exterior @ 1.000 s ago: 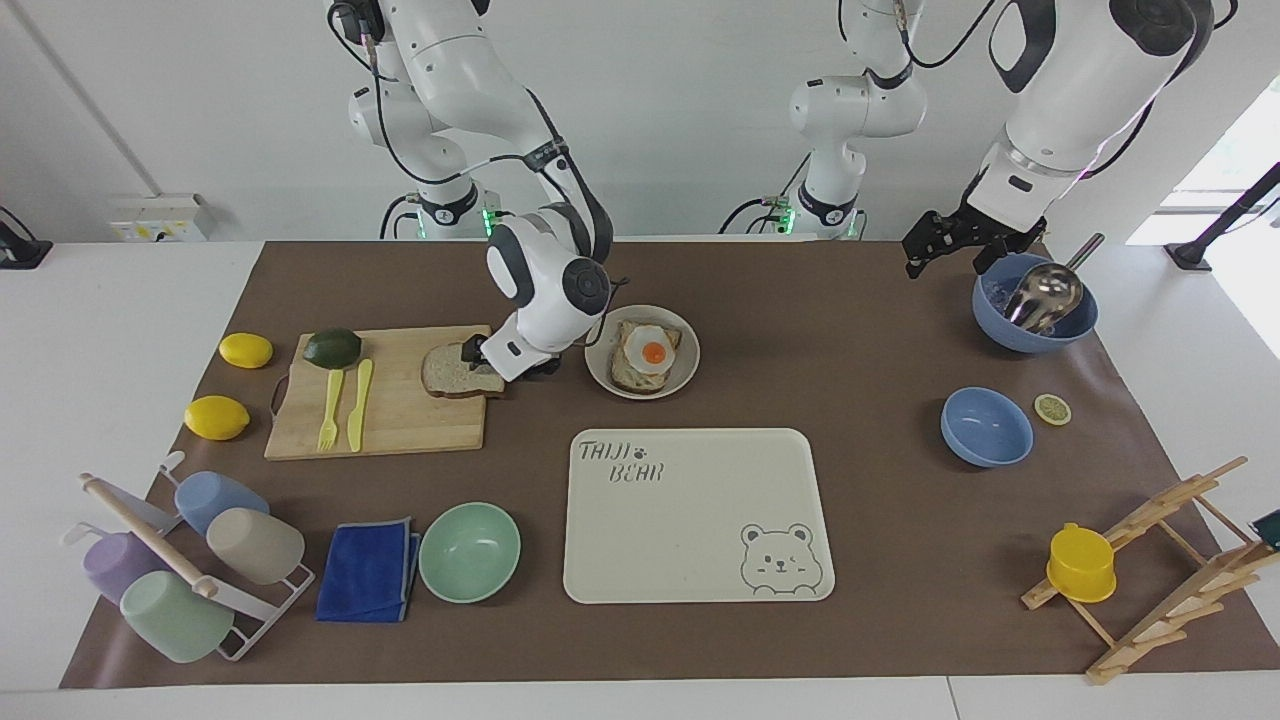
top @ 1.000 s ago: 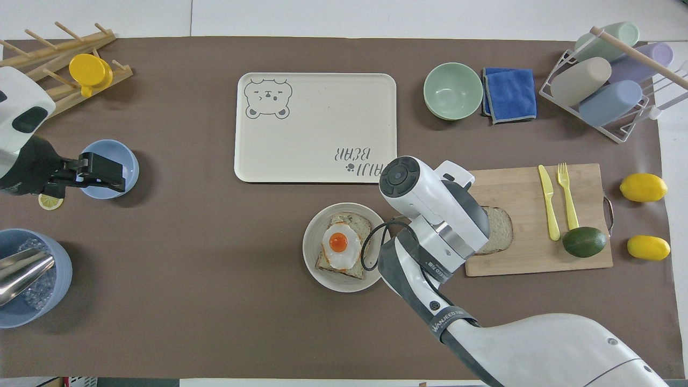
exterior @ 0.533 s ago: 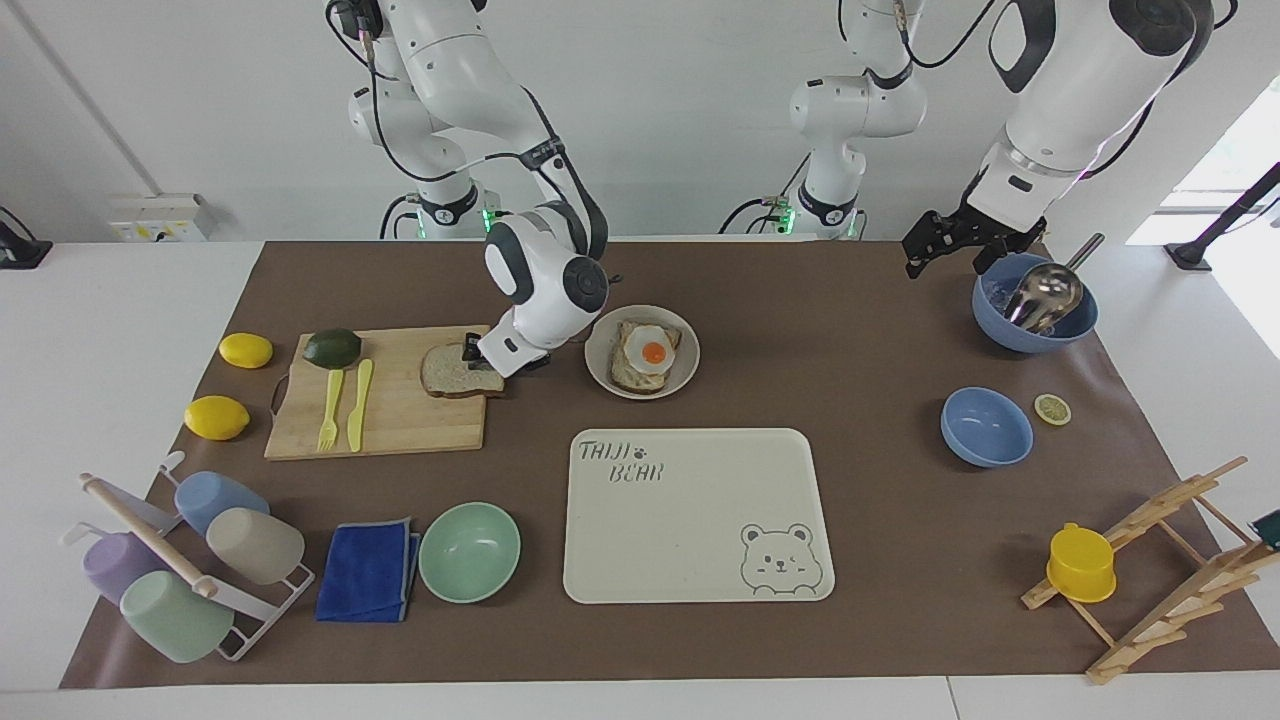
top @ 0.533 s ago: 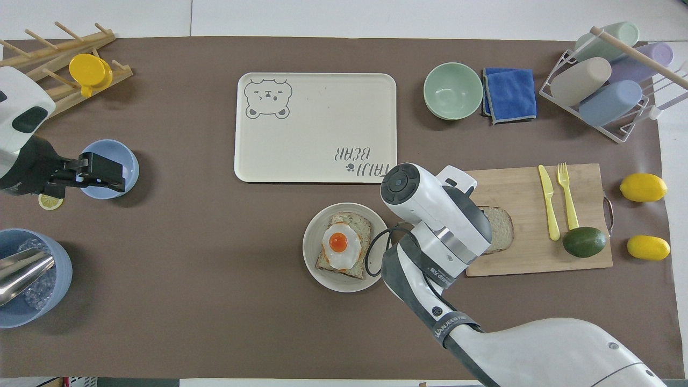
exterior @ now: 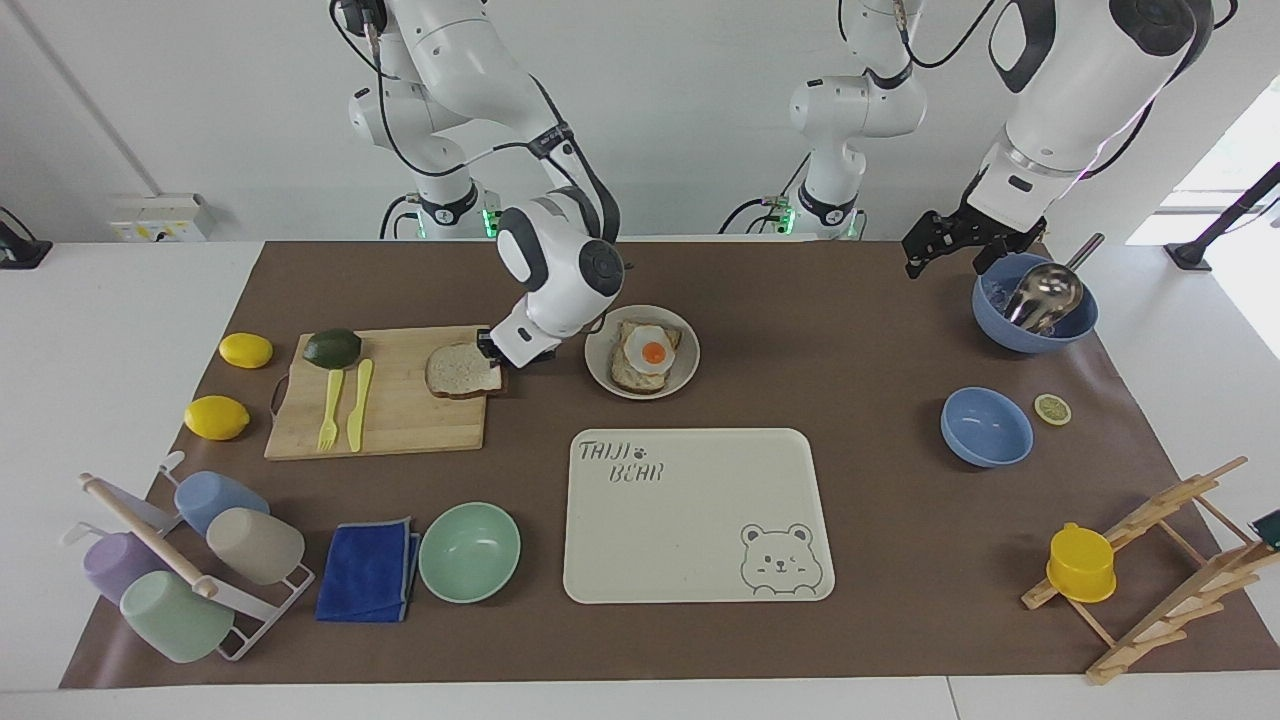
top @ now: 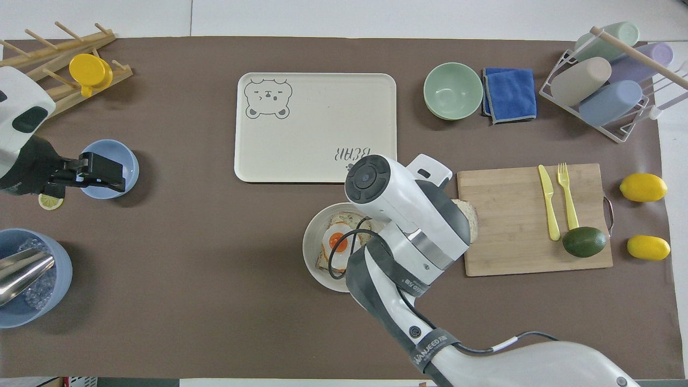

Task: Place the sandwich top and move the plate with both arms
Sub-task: 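Carry the bread slice onto the egg toast and open the right gripper, then lift the right gripper up and away from the plate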

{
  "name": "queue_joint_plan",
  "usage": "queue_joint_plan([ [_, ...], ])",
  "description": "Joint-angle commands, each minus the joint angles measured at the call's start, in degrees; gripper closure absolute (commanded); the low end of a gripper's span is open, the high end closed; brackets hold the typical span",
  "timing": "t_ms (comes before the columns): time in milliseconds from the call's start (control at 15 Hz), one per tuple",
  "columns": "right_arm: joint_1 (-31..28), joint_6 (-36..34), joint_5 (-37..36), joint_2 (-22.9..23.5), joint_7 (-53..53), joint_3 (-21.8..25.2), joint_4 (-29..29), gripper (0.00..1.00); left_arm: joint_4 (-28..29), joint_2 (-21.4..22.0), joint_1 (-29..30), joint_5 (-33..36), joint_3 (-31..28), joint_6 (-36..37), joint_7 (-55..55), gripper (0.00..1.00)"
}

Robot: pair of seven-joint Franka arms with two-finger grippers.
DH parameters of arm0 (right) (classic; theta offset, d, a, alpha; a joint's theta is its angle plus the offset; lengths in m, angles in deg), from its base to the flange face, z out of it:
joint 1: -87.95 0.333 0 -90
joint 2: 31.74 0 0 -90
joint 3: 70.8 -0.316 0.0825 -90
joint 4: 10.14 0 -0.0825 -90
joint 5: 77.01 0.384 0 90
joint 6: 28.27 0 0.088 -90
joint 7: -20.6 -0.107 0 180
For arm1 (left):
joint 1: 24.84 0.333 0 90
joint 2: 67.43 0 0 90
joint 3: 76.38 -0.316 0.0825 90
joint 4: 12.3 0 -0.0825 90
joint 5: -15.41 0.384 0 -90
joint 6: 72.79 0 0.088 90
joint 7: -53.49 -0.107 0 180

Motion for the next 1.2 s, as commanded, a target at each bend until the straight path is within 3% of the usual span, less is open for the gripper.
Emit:
queue_joint_plan([
  [0, 1.23, -2.72, 2.96, 2.28, 0.08, -5.13, 8.74, 1.00, 0.42, 0.73, 0.33, 0.78, 0.28, -0.06, -0.34, 0.00],
  [333, 7.57, 0.07, 4.20, 3.43, -7.20, -5.76, 8.94, 1.00, 0.42, 0.73, 0.33, 0.78, 0.20, -0.06, -0.34, 0.00],
  [533, 8.01, 2.81, 3.67, 5.10, -9.15, -5.76, 7.71, 1.00, 0.42, 0.73, 0.33, 0.78, 0.20, -0.06, -0.34, 0.00],
  [933, 8.10, 12.12, 4.90, 3.70, -11.25, -6.63, 0.33, 1.00, 0.42, 0.73, 0.33, 0.78, 0.28, -0.06, -0.34, 0.00],
  [1133, 8.10, 15.27, 6.30, 3.78, -13.37, -7.52, 0.41, 1.00, 0.42, 0.73, 0.33, 0.78, 0.20, -0.06, -0.34, 0.00],
])
